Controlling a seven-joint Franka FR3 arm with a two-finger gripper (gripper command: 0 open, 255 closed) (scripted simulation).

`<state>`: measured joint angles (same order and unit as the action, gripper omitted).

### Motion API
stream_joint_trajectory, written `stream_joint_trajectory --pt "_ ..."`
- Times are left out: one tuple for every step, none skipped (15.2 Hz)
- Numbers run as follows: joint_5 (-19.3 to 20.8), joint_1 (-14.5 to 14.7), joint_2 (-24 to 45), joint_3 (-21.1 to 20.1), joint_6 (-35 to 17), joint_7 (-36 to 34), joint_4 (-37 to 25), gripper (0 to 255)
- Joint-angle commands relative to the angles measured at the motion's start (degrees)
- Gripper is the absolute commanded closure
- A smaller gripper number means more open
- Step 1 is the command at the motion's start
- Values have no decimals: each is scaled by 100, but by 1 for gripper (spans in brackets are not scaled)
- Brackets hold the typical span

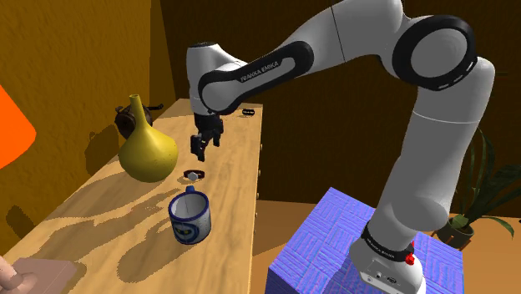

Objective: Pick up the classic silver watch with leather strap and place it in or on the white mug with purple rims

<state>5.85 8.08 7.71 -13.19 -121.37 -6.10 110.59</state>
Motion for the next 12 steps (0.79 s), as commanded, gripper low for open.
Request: stream_joint_trajectory --pt "196 103 417 -45 -55 -74 -362 0" --pt "293 164 627 -59 -65 -107 -560 0" --pt "389 227 839 -70 -68 -138 -766 0" --pt "484 294 1052 -78 -64 -165 -979 0" --pt "577 366 1266 -80 -54 -188 -1201 0" --pt "667 440 1483 -80 -37 -206 -1431 0" --pt "716 487 1608 -75 -24 -213 -1568 0" --pt "728 489 1643 -66 -84 -221 -1542 0" --pt "742 490 1680 -58 -143 -229 -1518 0" --pt "756 490 1717 -50 -202 -238 -1496 0" --pt "770 491 1755 -42 -260 -247 -1474 0" --pt "785 492 1794 -34 -318 -256 -1454 0"
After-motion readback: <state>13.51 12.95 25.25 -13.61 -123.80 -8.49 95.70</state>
